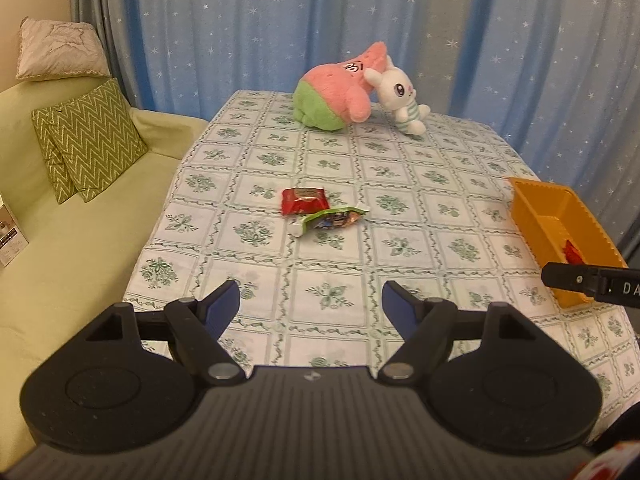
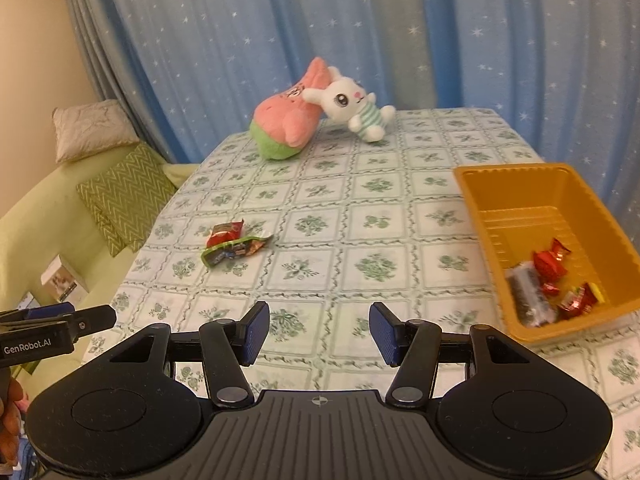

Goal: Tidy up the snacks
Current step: 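Move both tools back from the tray toward the remaining snacks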

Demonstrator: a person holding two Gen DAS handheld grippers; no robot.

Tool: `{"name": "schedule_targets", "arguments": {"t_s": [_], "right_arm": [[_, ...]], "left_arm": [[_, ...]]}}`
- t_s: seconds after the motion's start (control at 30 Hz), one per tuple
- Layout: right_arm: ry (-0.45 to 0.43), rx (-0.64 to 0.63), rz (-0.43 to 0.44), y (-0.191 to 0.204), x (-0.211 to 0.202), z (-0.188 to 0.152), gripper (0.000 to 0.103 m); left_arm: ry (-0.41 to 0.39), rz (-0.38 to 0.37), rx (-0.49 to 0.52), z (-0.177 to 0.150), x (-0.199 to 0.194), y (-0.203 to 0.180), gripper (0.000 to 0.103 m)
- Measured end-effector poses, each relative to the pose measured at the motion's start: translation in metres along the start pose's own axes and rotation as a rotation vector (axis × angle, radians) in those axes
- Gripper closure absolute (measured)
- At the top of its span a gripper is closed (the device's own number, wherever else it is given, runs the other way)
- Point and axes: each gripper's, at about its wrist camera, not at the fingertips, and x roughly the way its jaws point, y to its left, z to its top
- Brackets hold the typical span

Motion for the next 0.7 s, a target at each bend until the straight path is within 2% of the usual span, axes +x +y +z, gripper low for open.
{"name": "schedule_targets", "arguments": {"t_s": [0.33,0.5,0.7], "right_arm": [[0.032,-0.034,0.053,0.03,0.077,0.015,0.047],[0.066,-0.101,0.08,0.045,0.124,0.02,0.048],[0.102,-0.111,0.118,0.05,0.172,0.024,0.048]], "left_arm": [[0.031,0.021,0.027,0.017,0.055,0.029,0.027],[0.047,0.024,0.05,0.026,0.088,0.04,0.027],[0.054,0.03,0.063,0.036,0.12,0.051,0.027]]}}
